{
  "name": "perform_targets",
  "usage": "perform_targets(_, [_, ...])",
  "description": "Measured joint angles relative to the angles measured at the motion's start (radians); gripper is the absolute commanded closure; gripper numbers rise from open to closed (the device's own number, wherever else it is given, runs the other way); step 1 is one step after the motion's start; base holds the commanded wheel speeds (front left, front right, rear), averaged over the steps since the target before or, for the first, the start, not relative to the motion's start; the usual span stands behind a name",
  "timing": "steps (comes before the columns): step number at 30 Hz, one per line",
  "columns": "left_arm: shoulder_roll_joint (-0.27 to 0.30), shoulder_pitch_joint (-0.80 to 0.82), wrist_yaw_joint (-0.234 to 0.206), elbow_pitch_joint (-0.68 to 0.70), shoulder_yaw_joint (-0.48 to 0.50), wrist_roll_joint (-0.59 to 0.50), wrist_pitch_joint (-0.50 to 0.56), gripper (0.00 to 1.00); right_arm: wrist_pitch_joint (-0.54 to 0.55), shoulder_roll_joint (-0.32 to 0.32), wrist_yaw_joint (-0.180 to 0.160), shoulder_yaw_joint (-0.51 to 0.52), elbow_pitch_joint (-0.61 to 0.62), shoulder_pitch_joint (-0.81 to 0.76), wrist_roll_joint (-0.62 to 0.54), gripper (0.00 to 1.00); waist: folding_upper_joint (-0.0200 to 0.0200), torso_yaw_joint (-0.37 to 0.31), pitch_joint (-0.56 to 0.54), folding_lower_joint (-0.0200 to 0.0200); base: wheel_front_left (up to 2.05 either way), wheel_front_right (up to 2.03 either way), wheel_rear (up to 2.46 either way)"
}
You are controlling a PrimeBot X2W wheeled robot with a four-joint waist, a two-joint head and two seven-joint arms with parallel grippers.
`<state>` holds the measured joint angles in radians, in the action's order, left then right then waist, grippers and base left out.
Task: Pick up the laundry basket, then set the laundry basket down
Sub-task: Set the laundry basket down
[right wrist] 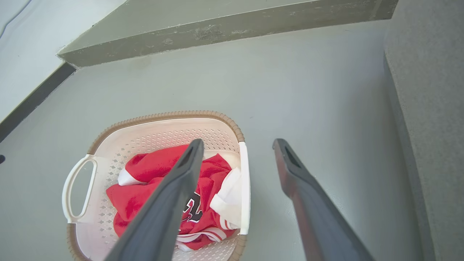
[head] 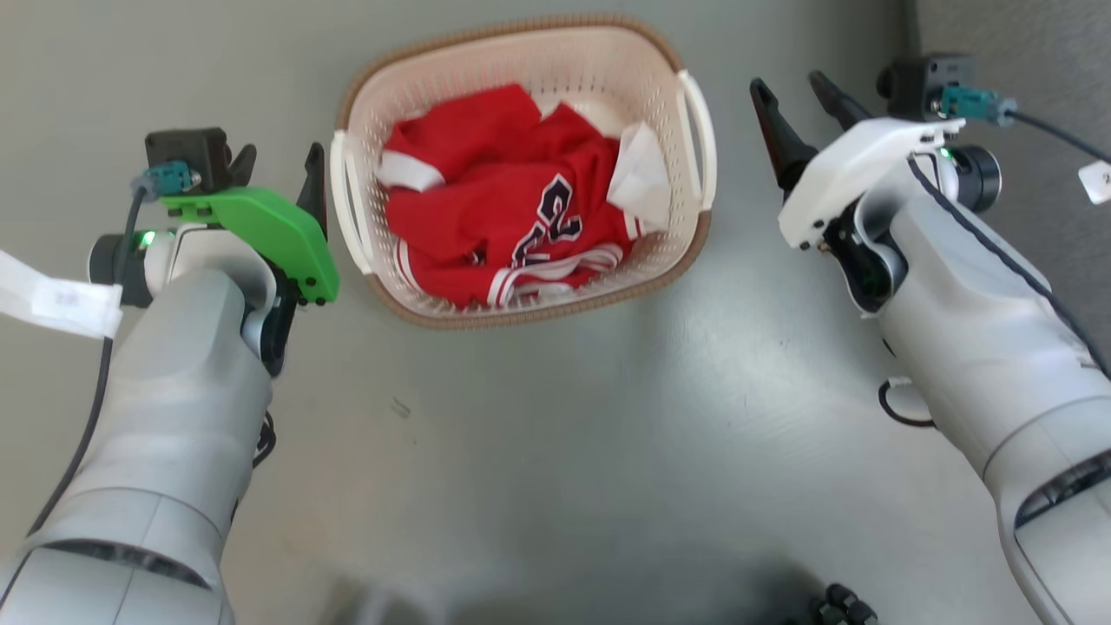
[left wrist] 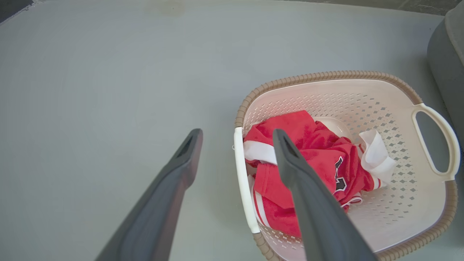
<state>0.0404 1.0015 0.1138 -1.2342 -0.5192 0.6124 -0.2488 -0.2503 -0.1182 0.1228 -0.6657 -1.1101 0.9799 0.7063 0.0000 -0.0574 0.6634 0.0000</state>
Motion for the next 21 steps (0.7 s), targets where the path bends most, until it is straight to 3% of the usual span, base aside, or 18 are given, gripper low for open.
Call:
perform_targets(5, [0.010,-0.035,-0.018,0.038,0.004,-0.013,-0.003,0.00,0.000,-0.015,-0.011,0.030,0.055,-0.051,-0.023,0.00,0.0000,-0.002,-0.063,0.0000,0.00,0.00,0.00])
perform_targets(15, [0.048,-0.123,-0.085,0.254,0.056,-0.065,-0.003,0.00,0.000,-0.046,-0.089,0.121,0.248,-0.165,-0.100,0.00,0.0000,-0.010,-0.203,0.0000,0.00,0.00,0.00])
perform_targets(21, [0.050,-0.211,-0.119,0.357,0.080,-0.097,-0.003,0.00,0.000,-0.048,-0.115,0.168,0.350,-0.252,-0.144,0.00,0.0000,-0.016,-0.281,-0.0001,0.00,0.00,0.00])
